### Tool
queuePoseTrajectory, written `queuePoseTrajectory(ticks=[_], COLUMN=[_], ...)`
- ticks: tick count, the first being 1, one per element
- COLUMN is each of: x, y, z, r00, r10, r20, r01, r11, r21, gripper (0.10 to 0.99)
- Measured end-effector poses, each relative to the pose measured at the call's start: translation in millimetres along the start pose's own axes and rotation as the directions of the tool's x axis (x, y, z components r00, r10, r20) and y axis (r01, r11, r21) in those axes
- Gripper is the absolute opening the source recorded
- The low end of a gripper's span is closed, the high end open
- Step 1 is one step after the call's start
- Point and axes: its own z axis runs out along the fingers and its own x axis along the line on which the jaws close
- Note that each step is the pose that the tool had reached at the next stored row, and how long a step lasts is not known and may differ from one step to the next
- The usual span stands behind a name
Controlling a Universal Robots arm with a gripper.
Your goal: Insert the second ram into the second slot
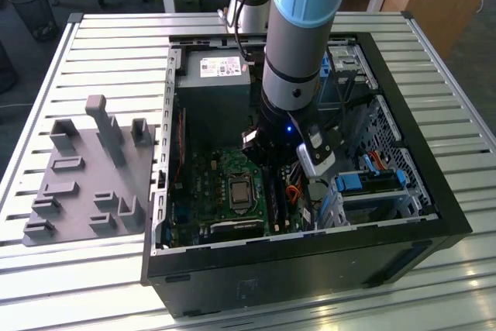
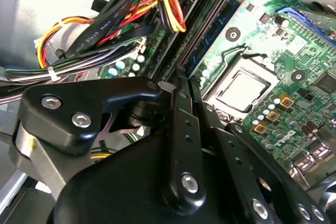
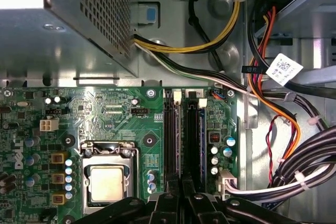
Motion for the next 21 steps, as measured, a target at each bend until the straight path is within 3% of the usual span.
queuePoseTrajectory(ticks=[16, 18, 19, 21], x=[-0.1, -0.1, -0.1, -0.1], y=[0.1, 0.1, 0.1, 0.1], z=[2.7, 2.8, 2.8, 2.7], r00=[1.0000, 1.0000, 1.0000, 1.0000], r10=[-0.002, -0.002, -0.002, -0.002], r20=[-0.0012, -0.0013, -0.0013, -0.0014], r01=[0.002, 0.002, 0.002, 0.002], r11=[1.0000, 1.0000, 1.0000, 1.0000], r21=[0.000, 0.000, 0.000, 0.000], gripper=[0.137, 0.149, 0.212, 0.212])
